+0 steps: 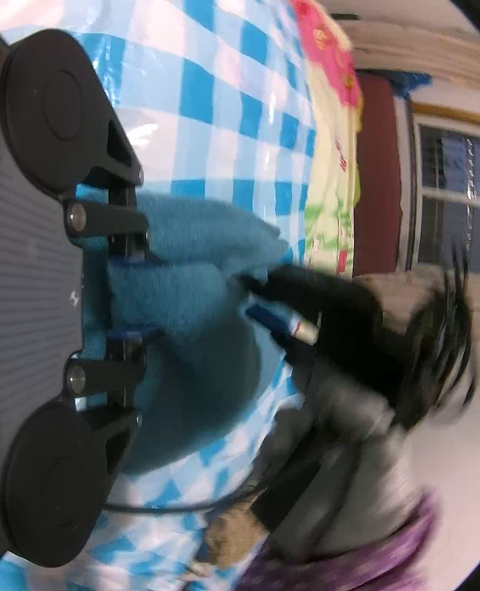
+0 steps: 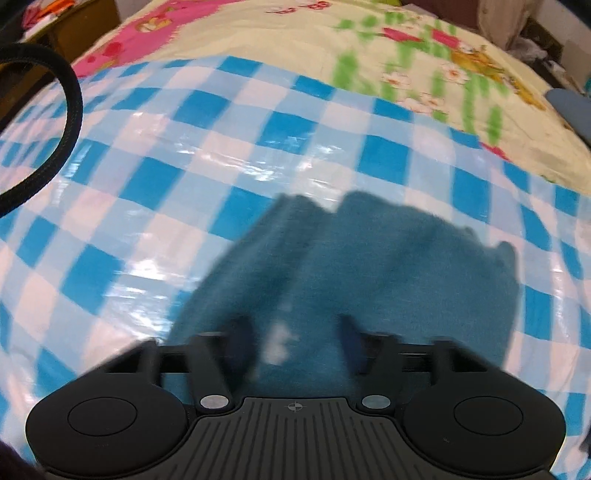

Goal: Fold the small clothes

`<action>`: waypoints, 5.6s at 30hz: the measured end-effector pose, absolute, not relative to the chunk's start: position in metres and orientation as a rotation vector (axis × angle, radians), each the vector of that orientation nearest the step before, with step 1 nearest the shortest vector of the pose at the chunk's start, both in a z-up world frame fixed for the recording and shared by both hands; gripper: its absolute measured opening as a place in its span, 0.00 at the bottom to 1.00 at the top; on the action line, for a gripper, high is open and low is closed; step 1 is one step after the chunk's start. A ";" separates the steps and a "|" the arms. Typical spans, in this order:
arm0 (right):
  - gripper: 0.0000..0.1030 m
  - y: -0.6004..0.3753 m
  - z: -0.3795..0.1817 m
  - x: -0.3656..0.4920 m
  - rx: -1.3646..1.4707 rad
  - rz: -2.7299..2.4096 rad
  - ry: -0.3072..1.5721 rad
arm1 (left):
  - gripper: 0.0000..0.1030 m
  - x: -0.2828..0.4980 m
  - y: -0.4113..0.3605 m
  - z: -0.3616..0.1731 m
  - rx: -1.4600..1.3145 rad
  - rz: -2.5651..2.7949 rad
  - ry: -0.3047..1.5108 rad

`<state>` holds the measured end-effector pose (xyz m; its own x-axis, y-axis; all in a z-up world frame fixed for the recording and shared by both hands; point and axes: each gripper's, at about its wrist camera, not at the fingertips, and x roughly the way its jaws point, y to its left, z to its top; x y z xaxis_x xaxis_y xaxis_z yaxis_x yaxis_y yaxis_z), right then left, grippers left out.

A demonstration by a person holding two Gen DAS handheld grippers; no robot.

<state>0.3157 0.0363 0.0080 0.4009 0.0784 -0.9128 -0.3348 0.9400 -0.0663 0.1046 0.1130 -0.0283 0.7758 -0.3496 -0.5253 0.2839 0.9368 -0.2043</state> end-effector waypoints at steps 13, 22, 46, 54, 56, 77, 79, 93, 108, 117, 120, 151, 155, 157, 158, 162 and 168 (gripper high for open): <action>0.07 0.036 0.061 0.301 0.026 0.452 1.003 | 0.27 0.088 0.172 -0.045 -0.464 -0.201 0.620; 0.07 0.046 -0.012 0.307 0.143 0.442 1.029 | 0.27 0.087 0.179 -0.054 -0.485 -0.161 0.652; 0.13 0.009 -0.001 0.313 0.301 0.695 0.998 | 0.28 0.149 0.116 -0.023 -0.111 -0.125 0.711; 0.42 -0.095 0.024 0.277 0.309 0.474 0.805 | 0.27 0.142 0.122 -0.031 -0.138 -0.121 0.720; 0.43 -0.128 0.014 0.268 0.370 0.397 0.815 | 0.27 0.143 0.122 -0.030 -0.139 -0.120 0.722; 0.67 -0.098 -0.026 0.305 0.408 0.387 0.895 | 0.27 0.145 0.128 0.009 -0.161 -0.090 0.646; 0.67 -0.096 -0.024 0.307 0.392 0.395 0.896 | 0.27 0.159 0.123 0.014 -0.137 -0.104 0.627; 0.75 -0.076 -0.026 0.306 0.305 0.465 0.869 | 0.27 0.192 0.114 -0.028 -0.079 -0.117 0.643; 0.52 -0.096 -0.055 0.224 0.408 0.513 1.050 | 0.25 0.181 0.123 -0.029 -0.053 -0.127 0.655; 0.54 -0.111 0.004 0.214 0.288 0.524 0.905 | 0.25 0.178 0.117 0.006 -0.077 -0.112 0.623; 0.54 -0.116 0.017 0.228 0.305 0.490 0.845 | 0.28 0.196 0.112 0.012 -0.074 -0.122 0.591; 0.63 -0.061 -0.004 0.221 0.177 0.442 0.874 | 0.42 0.159 0.138 0.000 -0.084 0.006 0.703; 0.63 -0.067 0.007 0.199 0.185 0.487 0.876 | 0.54 0.140 0.128 0.003 -0.060 0.012 0.739; 0.64 -0.062 -0.002 0.196 0.145 0.469 0.912 | 0.59 0.134 0.122 -0.003 -0.051 0.015 0.774; 0.64 -0.060 -0.007 0.195 0.134 0.456 0.937 | 0.59 0.129 0.118 -0.005 -0.037 0.026 0.783; 0.63 -0.068 0.000 0.177 0.158 0.452 0.927 | 0.64 0.111 0.111 0.001 -0.048 0.027 0.777; 0.63 -0.079 0.005 0.150 0.181 0.472 0.935 | 0.67 0.094 0.098 0.006 -0.054 0.037 0.790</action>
